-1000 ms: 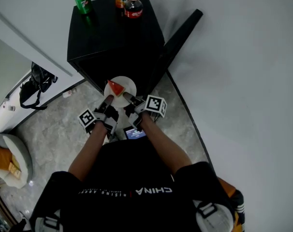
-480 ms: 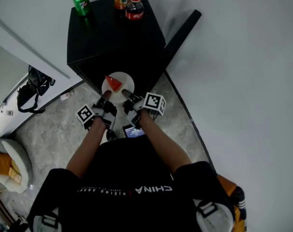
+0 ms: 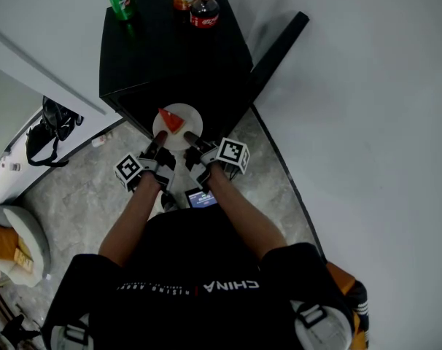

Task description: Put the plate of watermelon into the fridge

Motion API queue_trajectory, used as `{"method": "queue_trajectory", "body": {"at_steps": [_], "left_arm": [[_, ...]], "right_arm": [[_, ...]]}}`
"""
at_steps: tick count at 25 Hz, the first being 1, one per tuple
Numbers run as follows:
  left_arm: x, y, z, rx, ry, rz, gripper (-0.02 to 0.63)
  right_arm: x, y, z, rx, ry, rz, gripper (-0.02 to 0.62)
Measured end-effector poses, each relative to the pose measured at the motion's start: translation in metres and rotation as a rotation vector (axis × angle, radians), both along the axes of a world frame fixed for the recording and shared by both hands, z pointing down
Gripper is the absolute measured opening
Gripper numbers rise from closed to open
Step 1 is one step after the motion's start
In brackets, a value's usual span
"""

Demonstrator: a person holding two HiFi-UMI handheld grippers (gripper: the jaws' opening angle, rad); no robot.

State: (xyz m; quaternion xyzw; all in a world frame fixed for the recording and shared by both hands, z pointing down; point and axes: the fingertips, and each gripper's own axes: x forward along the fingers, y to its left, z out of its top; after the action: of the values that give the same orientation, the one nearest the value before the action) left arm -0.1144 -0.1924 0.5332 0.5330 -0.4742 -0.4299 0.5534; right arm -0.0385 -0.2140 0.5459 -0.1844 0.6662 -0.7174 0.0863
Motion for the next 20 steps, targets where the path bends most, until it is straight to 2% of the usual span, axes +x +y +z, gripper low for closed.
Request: {"method": "queue_trajectory", "body": {"at_steps": [4,6,10,20], "left_arm": [[-0.002,-0.008,0.008,-0.02,-0.093,0.028,0.034],[-0.004,-0.009,0.013,-0.03,-0.115,0.026,0.044],[-0.008,-0.013,0.012,0.002,-0.109,0.025,0.124],[-0.007,-0.001,0.026,0.014,-0.08,0.071,0.169]], "right_arm": [[-0.001,-0.006,0.008,-0.032,-0.009,0.016,0.023],[-0.002,-0.008,0.015,-0.043,-0.018,0.02,0.023],[-0.004,-0.018,0.024,-0.032,-0.042,0.034,0.023],[-0.016,-0.047,0.048,0.006,-0.05,0.062,0.025]]}}
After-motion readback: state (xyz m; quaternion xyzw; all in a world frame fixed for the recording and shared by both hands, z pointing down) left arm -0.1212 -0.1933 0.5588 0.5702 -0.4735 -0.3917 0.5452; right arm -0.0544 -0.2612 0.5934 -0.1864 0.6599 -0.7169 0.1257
